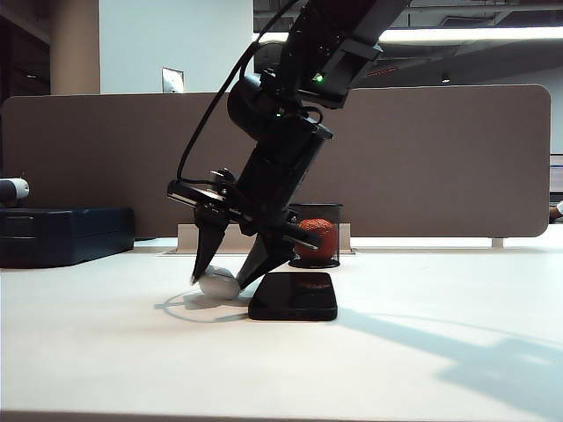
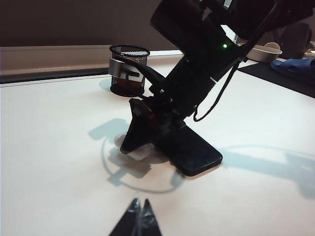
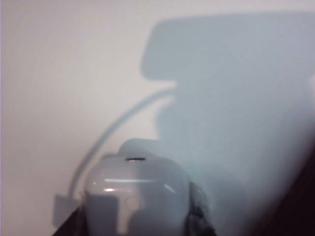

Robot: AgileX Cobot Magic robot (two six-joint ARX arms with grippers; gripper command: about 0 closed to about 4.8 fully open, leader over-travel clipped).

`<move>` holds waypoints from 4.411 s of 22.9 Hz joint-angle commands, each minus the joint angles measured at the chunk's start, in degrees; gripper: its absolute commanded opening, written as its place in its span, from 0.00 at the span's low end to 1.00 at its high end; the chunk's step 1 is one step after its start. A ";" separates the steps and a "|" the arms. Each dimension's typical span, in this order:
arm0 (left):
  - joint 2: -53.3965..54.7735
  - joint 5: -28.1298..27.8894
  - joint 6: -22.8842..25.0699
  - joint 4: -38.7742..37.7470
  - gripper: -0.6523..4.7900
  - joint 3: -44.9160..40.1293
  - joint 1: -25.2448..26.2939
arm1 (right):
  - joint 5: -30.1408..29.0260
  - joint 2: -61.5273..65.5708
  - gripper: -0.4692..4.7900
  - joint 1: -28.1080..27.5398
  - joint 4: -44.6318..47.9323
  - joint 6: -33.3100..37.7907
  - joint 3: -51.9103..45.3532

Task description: Find the wireless headphone case on the desktop and place it on the left side of the phone.

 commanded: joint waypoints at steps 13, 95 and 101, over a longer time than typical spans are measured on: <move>0.02 0.39 0.04 0.79 0.11 0.17 -0.07 | -1.27 -0.37 0.62 0.07 0.57 0.07 0.22; 0.02 -30.86 -0.15 1.64 0.11 0.15 -0.07 | -0.59 -111.56 0.09 -47.84 9.53 -19.45 -69.33; 0.02 -31.36 -0.15 3.63 0.11 0.15 -0.07 | -1.44 -116.89 0.09 -47.82 13.64 -19.43 -77.48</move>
